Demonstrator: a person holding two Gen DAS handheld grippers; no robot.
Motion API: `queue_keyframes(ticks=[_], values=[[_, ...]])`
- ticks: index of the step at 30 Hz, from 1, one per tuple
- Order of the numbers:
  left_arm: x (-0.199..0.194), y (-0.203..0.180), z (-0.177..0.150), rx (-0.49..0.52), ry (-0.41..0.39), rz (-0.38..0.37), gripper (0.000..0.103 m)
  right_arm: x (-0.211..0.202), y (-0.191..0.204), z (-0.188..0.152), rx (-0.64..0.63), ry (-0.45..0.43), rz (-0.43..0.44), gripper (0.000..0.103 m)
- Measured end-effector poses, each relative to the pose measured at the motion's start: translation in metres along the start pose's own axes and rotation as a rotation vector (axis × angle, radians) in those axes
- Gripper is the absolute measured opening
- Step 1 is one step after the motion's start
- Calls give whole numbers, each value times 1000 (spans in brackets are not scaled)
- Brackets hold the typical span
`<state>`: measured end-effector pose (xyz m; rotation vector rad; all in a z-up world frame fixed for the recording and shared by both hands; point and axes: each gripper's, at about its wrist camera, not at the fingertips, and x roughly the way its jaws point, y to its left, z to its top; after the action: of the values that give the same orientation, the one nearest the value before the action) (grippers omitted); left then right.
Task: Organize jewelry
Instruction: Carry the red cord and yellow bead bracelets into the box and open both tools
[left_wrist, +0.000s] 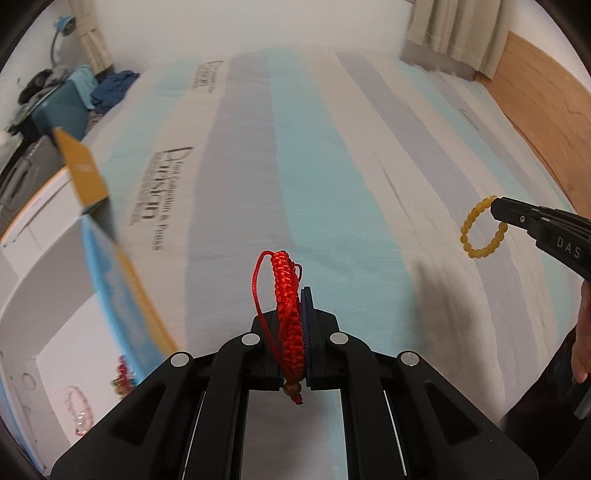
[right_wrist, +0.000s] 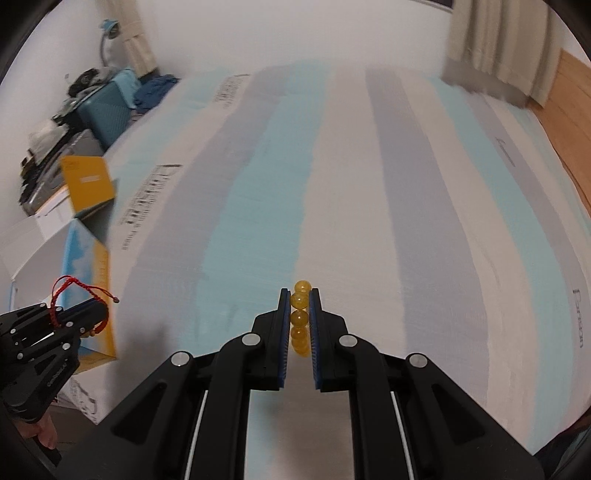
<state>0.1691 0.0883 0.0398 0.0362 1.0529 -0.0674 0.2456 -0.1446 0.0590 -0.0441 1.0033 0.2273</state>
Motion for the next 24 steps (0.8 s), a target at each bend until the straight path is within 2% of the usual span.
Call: queue_keyframes(ticks=[8,15,20,24], values=[[-50,66,-14,-63,-54,52,5,-26,96,9,-110,-48,62,9],[-81,136,-42,-144,-67,97,6,-38,190,8,-218,-61,121,9],[-98,189,-69,-206,-57,137,6,-42,266,2,-308,-62,172,9],[-99,233,-94,-268,-9,176,6,-37,324,-6,-375,-50,210,9]])
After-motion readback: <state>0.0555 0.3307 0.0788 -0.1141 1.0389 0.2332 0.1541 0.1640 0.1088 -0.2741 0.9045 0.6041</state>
